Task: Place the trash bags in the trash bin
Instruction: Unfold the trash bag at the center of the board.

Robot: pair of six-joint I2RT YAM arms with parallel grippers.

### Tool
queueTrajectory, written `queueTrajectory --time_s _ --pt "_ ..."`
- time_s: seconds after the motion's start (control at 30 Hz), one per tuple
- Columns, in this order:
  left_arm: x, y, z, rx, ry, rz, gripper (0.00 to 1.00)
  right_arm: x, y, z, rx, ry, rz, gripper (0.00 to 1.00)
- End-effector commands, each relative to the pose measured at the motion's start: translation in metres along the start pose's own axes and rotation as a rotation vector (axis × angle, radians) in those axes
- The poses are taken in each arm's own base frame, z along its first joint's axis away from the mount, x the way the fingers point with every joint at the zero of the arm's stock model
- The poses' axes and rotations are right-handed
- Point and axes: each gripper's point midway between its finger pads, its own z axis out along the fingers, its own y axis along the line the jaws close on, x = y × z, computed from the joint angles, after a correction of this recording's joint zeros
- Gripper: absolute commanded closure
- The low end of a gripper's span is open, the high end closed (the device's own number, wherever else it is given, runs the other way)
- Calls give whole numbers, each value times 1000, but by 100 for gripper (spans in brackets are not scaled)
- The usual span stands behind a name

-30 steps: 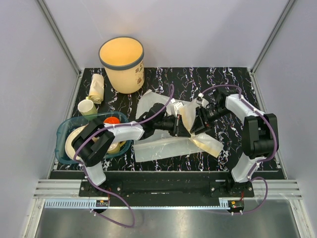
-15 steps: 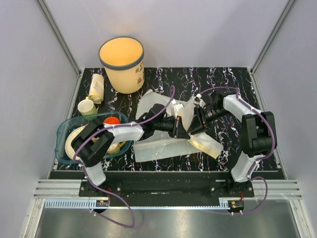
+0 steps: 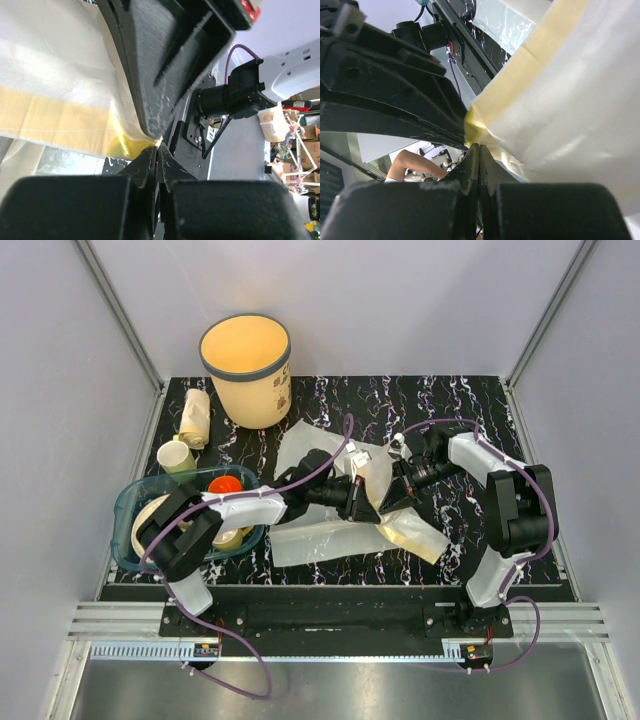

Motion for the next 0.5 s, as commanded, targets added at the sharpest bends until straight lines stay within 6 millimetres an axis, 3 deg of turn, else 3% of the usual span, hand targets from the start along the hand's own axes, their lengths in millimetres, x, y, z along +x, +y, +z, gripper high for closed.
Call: queueTrajectory --time_s 0.0,0.13,0.2,0.33,0.37,0.47 --pt "-15 -23 -25 20 -40 164 88 -5 9 -8 23 -28 -65 100" --pt "-4 -18 -39 -6 -23 152 62 -6 12 -11 19 -47 -98 100" --pt "-4 -20 -46 -3 -34 167 63 -6 12 -13 20 -60 -106 100" --pt "2 -12 -49 -26 -33 171 82 -6 15 -14 15 -68 -137 100" --pt "2 -11 -49 -32 -35 165 80 -7 16 -15 19 -75 -149 100" --pt "-1 2 -47 -89 -68 115 48 -6 14 -16 42 -76 -141 100"
